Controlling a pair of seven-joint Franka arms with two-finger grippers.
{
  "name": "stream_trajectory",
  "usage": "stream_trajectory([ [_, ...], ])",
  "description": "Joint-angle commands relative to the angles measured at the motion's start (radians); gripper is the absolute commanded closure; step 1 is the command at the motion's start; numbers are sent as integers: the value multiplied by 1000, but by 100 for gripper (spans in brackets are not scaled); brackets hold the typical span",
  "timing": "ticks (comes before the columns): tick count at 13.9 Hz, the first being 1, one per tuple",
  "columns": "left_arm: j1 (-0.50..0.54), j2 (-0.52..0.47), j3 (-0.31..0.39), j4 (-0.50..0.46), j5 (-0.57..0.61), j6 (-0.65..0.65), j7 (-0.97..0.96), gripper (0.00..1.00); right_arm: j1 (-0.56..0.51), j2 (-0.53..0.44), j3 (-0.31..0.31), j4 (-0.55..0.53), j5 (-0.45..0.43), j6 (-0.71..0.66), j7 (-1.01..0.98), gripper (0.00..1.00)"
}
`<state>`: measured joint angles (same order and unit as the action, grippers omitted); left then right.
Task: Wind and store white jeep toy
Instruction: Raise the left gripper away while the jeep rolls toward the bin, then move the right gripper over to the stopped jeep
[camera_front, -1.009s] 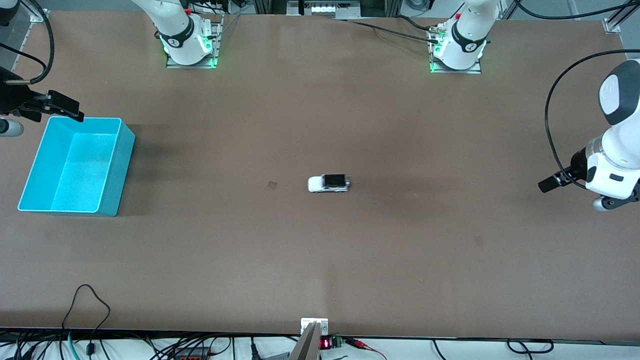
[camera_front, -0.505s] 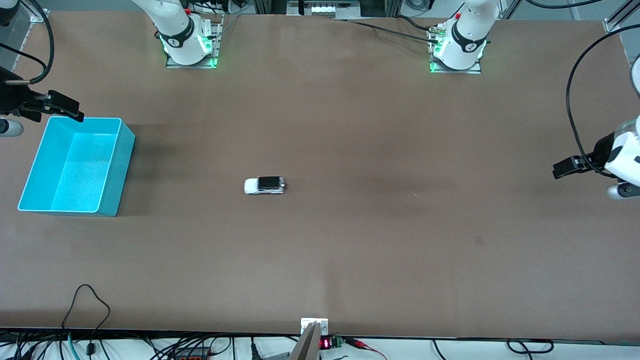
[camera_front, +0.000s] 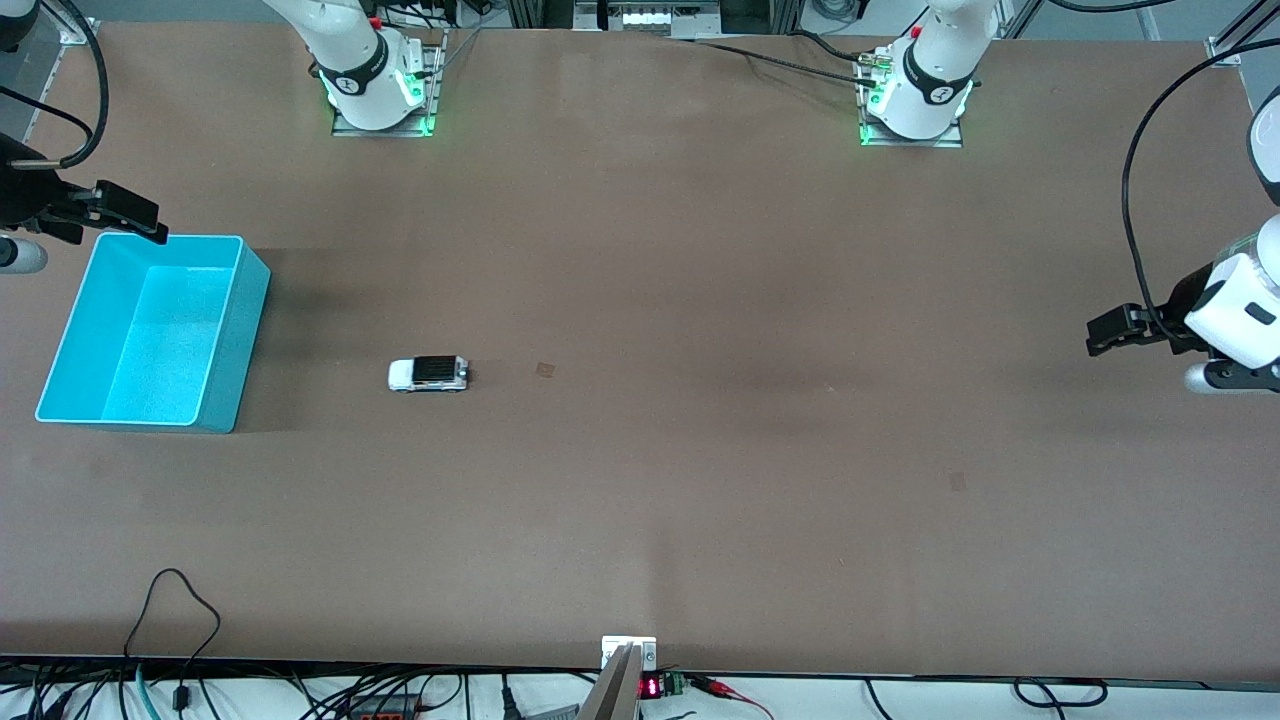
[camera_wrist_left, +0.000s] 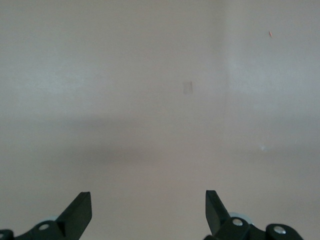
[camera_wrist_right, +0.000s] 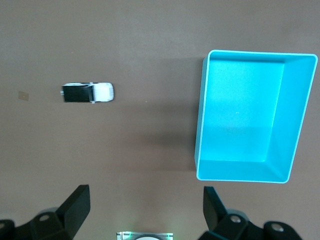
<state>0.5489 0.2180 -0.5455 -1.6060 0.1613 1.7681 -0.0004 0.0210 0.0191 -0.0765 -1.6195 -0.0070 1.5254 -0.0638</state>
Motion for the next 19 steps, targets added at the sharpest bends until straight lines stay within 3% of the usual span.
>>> stream_trajectory([
  [1, -20, -6, 33, 14, -16, -24, 73, 0, -6, 4, 4, 9, 1, -1, -2, 0],
  [3, -64, -9, 73, 18, -25, -22, 60, 0, -7, 15, 4, 10, 2, 1, -2, 0],
  [8, -335, -45, 332, 47, -83, -29, 33, 0, -6, 21, 4, 15, 4, -1, -5, 0],
  [12, -475, -87, 441, 69, -77, -45, -1, 0, -7, 35, 4, 12, 31, -66, -83, 0],
  [13, -503, -94, 478, 105, -83, -105, 3, 0, -3, 35, 6, 9, 33, -77, -143, 0],
  [15, -509, -94, 478, 176, -88, -194, 7, 0, 0, 38, 7, 3, 33, -77, -322, 0],
  [19, -451, -167, 475, 111, -196, -203, 8, 0, 4, 22, 17, -78, 24, -54, -386, 0],
])
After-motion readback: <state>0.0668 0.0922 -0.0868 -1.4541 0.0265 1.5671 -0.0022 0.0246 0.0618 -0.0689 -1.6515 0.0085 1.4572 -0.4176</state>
